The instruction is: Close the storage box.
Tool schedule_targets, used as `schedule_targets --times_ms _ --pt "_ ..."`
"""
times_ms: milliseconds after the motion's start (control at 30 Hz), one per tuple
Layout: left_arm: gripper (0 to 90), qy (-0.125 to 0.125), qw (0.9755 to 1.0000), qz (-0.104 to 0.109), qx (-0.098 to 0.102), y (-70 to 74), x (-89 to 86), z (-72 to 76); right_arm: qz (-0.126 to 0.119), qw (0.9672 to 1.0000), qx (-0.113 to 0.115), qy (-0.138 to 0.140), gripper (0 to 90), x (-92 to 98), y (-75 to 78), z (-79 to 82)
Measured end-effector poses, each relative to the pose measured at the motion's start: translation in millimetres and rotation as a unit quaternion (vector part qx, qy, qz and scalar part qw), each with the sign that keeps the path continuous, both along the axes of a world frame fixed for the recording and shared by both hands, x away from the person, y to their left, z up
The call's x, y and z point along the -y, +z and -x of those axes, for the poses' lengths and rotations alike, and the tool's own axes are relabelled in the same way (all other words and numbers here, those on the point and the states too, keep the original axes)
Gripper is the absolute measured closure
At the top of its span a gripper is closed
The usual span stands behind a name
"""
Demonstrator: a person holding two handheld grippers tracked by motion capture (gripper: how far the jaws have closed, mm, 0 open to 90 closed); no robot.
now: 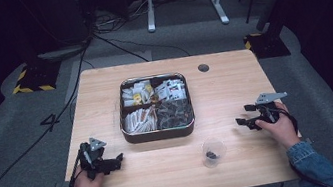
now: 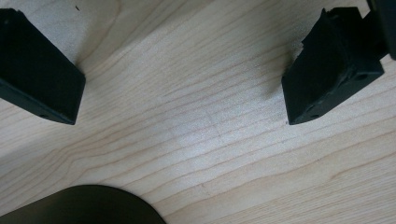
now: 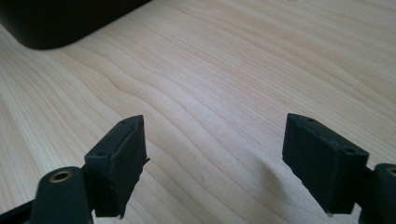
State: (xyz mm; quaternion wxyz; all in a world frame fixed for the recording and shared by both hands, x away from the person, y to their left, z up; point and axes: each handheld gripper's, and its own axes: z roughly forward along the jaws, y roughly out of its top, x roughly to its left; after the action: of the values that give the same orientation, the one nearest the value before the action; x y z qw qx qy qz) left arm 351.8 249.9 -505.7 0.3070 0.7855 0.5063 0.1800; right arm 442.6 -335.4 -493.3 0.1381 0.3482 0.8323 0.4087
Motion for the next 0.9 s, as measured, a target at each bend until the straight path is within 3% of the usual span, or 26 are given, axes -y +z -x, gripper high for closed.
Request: schedule_targets --times_ms 433,533,700,900 --pt "0.0 0.0 1.0 0.001 0.0 0.0 0.0 0.0 0.028 0.9992 -0.015 0.022 18.3 -4.0 -8.0 4.3" --pt "0.0 -0.001 1.0 0.0 0.0 0.0 -0.1 -0.1 0.034 0.9993 -0.011 0.011 17.7 -4.6 -8.4 4.9" --pt "0.0 -0.001 1.0 0.0 0.0 0.0 -0.2 -0.2 0.05 0.9987 -0.006 -0.006 8.4 -9.9 -10.7 2.2" --pt "0.0 -0.002 1.0 0.0 0.0 0.0 -0.2 -0.2 0.052 0.9986 -0.007 -0.009 7.8 -10.1 -10.7 2.1"
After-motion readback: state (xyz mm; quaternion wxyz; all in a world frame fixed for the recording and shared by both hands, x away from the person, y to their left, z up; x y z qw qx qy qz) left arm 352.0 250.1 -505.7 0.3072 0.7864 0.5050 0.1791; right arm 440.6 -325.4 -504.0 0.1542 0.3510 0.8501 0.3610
